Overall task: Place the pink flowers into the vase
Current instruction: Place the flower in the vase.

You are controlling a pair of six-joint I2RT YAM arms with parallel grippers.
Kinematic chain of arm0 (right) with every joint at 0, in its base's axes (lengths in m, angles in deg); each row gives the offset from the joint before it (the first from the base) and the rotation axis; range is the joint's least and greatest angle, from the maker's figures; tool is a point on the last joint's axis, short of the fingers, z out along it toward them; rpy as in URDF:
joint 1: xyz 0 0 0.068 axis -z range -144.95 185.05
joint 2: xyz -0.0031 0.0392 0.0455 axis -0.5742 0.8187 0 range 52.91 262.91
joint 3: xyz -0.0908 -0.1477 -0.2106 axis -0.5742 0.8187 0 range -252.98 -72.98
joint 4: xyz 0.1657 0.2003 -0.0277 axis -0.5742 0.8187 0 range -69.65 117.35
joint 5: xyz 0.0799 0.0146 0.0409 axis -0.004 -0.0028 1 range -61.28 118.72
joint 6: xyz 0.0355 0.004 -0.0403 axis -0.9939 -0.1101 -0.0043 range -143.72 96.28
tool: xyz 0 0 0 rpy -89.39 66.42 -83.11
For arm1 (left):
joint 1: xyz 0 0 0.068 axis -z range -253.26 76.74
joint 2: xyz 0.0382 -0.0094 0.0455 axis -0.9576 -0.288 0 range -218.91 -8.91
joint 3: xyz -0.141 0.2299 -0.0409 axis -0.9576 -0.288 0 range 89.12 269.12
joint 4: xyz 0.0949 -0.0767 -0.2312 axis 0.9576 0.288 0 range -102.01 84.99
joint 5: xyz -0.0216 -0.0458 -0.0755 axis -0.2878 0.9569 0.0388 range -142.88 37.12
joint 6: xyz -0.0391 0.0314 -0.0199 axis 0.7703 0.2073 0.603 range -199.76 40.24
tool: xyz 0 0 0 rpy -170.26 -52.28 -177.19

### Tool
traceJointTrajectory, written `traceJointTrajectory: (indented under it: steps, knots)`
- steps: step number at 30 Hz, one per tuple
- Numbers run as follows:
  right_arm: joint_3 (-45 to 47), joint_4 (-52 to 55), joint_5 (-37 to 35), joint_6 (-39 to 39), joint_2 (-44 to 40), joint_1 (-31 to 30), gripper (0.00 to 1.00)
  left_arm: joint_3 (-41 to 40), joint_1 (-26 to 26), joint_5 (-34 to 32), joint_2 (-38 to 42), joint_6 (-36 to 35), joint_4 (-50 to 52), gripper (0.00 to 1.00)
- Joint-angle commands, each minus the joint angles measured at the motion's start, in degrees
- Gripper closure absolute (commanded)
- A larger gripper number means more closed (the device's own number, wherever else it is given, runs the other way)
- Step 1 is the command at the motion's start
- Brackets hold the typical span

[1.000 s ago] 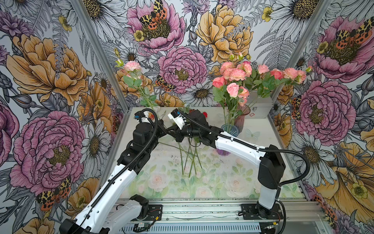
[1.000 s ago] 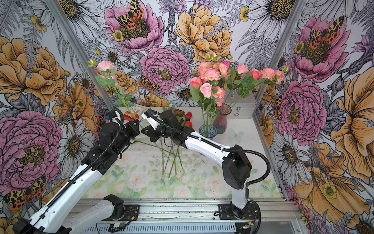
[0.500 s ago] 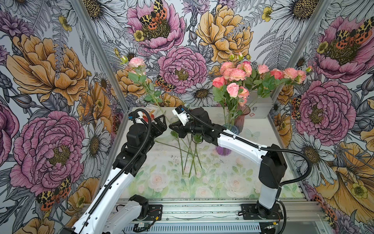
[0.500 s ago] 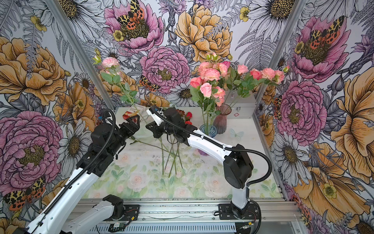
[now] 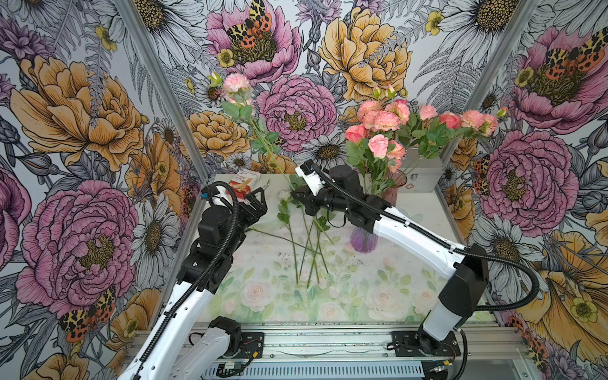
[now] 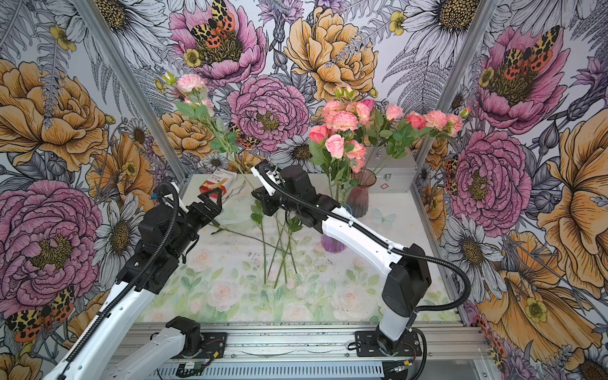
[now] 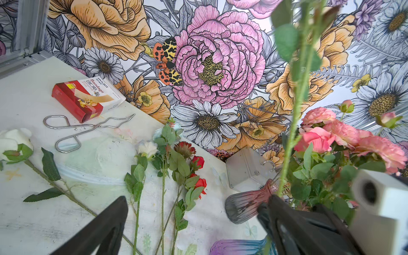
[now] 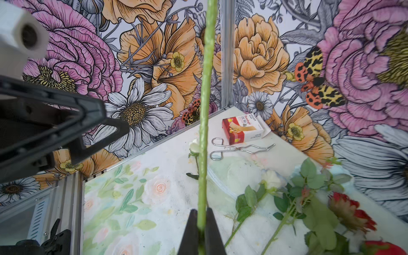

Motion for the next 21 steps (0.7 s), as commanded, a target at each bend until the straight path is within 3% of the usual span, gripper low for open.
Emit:
traceJointTrajectory:
  steps: [1,10,15,21]
  knots:
    - [-2.8,0.5,-4.3,4.5,-7.2,0.4,1.0,-1.0,-0.7,2.1,-0.4,0.1,1.1,0.01]
    - [-1.6,1.3,-14.1,9.5,-21.7,6.5,1.0,-1.3,-0.9,3.4,-2.4,-0.1,1.1,0.01]
    - [-3.0,1.1,-17.1,8.1,-26.7,15.8,1.0,-2.0,-0.8,4.3,-3.8,0.3,1.0,0.01]
    - [-5.7,1.1,-16.8,3.0,-26.8,29.1,1.0,-2.5,-1.1,4.9,-4.7,-0.2,0.8,0.01]
